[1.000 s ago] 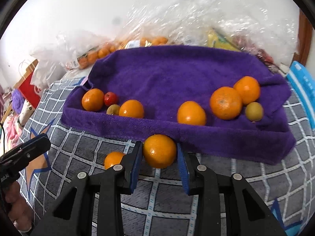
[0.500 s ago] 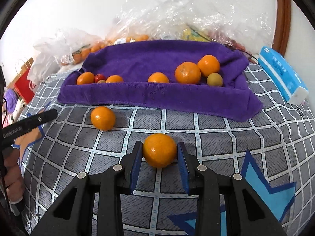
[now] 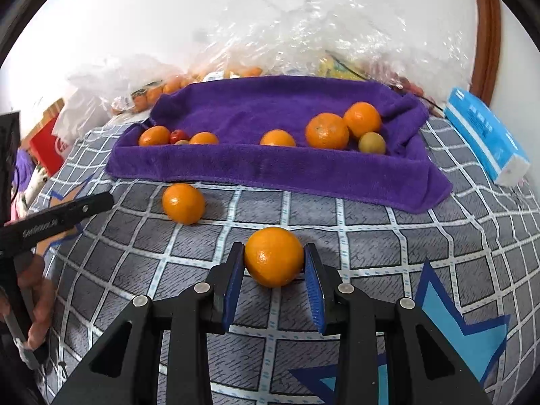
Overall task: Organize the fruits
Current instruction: 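Hold the orange in the right tool while the left tool moves toward another orange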
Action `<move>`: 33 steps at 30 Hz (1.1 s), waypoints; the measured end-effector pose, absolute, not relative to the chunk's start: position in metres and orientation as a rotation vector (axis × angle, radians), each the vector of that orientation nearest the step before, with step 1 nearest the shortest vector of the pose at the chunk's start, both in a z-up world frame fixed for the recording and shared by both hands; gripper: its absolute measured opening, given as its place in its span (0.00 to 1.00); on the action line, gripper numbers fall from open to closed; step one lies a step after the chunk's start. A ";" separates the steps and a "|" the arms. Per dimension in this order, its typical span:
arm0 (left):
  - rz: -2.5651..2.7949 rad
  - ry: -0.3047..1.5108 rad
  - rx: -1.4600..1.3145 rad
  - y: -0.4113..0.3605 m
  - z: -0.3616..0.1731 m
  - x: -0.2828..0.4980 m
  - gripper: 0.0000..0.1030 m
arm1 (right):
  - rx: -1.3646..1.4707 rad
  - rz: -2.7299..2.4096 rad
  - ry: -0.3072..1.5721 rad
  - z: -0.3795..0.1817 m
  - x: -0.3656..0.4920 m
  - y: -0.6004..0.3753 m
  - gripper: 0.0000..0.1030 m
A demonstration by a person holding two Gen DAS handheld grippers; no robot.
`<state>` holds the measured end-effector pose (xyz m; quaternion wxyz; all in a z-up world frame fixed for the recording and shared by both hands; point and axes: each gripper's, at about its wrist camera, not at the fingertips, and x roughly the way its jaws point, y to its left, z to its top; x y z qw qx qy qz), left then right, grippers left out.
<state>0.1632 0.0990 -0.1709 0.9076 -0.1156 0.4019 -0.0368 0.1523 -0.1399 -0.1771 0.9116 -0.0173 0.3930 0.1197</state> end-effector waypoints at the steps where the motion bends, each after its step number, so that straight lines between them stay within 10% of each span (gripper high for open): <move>1: -0.072 0.831 -0.235 0.098 -0.171 0.163 0.41 | -0.038 0.243 0.805 -0.177 0.151 -0.140 0.34; 33: -0.108 0.865 -0.220 0.092 -0.168 0.154 0.41 | 0.021 0.218 0.680 -0.161 0.127 -0.161 0.34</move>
